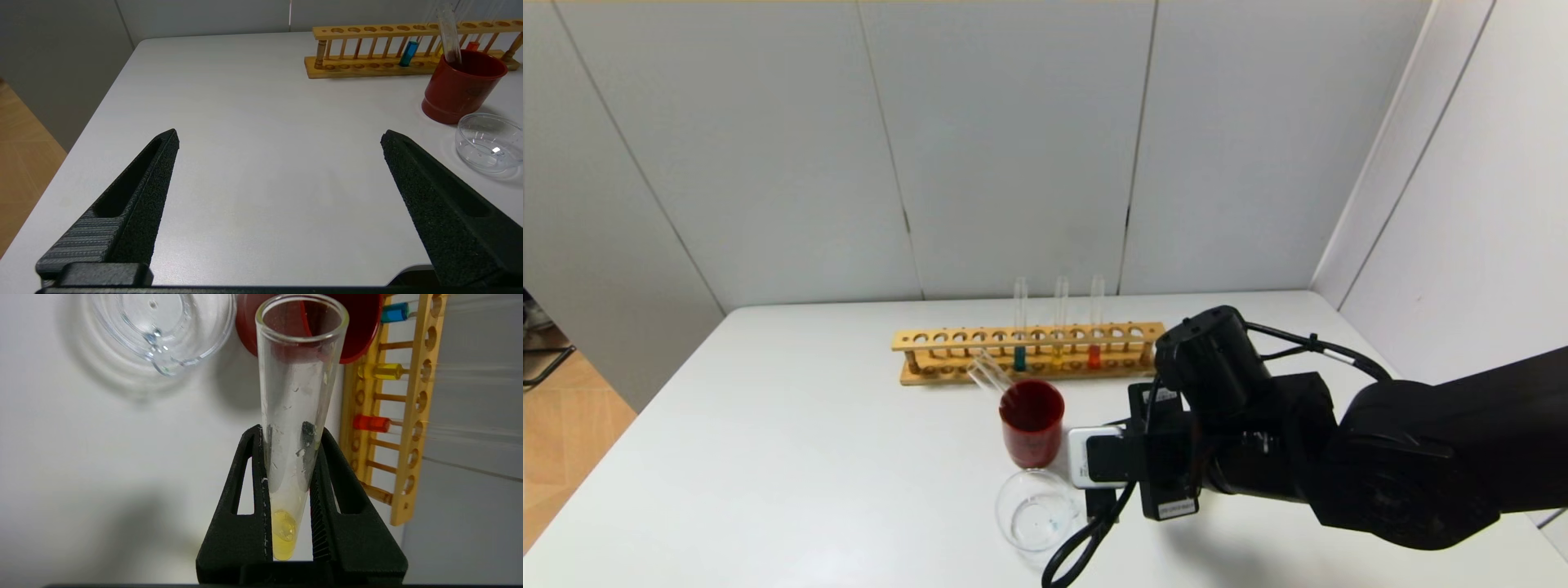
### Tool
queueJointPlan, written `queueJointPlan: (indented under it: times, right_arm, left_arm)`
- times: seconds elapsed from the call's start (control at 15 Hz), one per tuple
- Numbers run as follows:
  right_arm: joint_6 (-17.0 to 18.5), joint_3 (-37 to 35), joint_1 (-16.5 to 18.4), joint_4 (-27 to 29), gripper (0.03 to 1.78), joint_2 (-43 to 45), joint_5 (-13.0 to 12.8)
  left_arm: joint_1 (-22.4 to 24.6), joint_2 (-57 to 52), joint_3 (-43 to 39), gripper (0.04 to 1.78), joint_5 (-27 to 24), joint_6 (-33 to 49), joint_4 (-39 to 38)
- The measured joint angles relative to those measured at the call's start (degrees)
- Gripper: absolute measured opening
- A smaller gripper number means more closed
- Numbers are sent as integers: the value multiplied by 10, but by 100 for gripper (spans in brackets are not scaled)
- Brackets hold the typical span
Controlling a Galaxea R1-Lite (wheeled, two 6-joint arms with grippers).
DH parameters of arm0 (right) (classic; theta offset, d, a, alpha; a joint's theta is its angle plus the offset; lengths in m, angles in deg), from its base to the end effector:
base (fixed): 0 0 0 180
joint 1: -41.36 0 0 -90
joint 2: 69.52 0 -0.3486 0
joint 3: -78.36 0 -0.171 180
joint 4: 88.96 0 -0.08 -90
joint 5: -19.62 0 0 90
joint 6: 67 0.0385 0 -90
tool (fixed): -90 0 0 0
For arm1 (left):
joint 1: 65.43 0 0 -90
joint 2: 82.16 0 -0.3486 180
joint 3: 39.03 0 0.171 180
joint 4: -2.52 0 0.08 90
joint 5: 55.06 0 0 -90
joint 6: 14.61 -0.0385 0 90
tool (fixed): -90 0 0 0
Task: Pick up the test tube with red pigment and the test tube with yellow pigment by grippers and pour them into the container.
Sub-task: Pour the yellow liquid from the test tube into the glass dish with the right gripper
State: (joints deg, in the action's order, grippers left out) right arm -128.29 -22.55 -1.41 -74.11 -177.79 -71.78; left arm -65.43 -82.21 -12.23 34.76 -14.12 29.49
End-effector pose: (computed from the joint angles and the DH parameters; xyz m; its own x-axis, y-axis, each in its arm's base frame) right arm 0.2530 0.2328 0.1653 0.5442 0.4701 -0.6948 -0.7674 -0.0557 -0.6387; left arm -0.0775 -0.0001 0.0767 1.0000 -0.0031 -0.0021 0.0031 1.0000 -0.0086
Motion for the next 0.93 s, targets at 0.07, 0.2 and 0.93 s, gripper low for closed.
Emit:
queueJointPlan:
  times: [0.07,0.2,0.93]
  right_arm:
    - [-16,12,0,25,35,-4,-12]
    - [-38,39,-2,83,35,-12,-31]
    - [-79,193,-15,208,35,-96,-56]
  left_arm:
    - [0,0,0,175,0,0,0]
    - [0,0,0,175,0,0,0]
    - [0,0,0,175,0,0,0]
